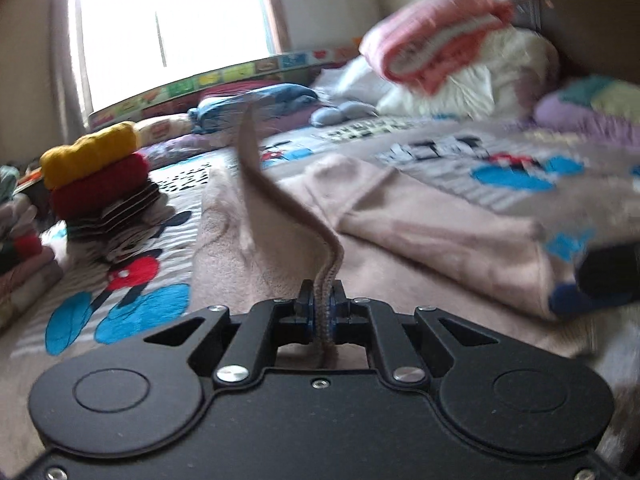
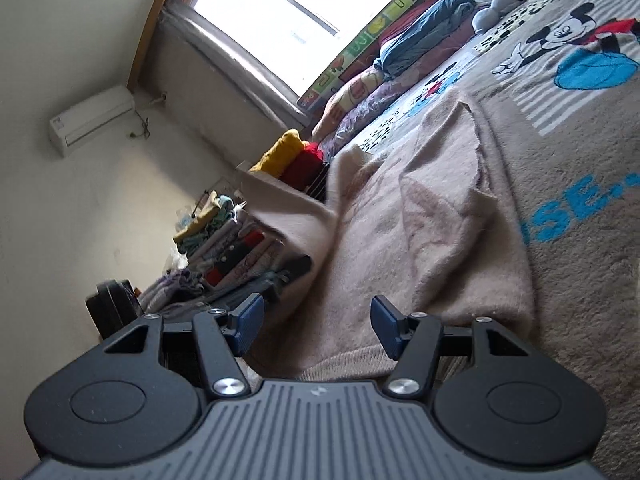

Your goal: Fold clothes

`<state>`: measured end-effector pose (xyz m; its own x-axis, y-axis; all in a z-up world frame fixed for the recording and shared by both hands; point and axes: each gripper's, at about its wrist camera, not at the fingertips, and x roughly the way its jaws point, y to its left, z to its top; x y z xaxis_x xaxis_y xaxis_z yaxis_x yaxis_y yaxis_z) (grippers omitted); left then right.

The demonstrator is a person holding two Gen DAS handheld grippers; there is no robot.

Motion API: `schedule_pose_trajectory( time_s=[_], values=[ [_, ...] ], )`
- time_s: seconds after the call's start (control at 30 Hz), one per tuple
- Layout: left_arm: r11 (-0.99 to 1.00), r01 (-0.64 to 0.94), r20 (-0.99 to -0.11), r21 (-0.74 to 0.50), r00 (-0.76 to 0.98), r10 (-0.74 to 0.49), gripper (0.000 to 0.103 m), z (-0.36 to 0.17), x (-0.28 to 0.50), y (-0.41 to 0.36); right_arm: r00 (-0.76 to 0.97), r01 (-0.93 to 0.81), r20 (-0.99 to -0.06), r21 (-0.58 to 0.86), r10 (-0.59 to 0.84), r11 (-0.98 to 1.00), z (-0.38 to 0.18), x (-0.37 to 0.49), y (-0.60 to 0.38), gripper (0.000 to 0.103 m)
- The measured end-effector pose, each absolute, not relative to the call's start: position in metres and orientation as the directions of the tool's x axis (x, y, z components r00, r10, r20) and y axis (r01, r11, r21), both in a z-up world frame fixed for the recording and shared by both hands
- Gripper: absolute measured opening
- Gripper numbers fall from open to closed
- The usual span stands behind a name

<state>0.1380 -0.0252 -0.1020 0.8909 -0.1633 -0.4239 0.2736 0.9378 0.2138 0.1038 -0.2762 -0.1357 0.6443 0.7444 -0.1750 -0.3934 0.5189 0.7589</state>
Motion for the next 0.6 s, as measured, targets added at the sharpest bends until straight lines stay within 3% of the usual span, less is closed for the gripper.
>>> schedule_pose_trajectory(
  time_s=[0.23,0.4,0.6],
  values=[
    [0.930,0.315,-0.479,0.190,0.857,-0.193,0.005,-0.117,0.146,-0.033,0.664,-0.351,-0.161,0.794,0.730,0.496,-0.144,0.109,-0.283,0.060],
    [0.929,0.369,-0.471,0.020,0.823,-0.317,0.040,-0.101,0.137,-0.012,0.661,-0.346,-0.174,0.792,0.730,0.502,-0.147,0.112,-0.281,0.060],
    [0.919,0.389,-0.371,-0.068,0.845,-0.386,0.046,-0.070,0.094,0.035,0.648,-0.342,-0.207,0.781,0.733,0.523,-0.146,0.117,-0.271,0.060]
  ],
)
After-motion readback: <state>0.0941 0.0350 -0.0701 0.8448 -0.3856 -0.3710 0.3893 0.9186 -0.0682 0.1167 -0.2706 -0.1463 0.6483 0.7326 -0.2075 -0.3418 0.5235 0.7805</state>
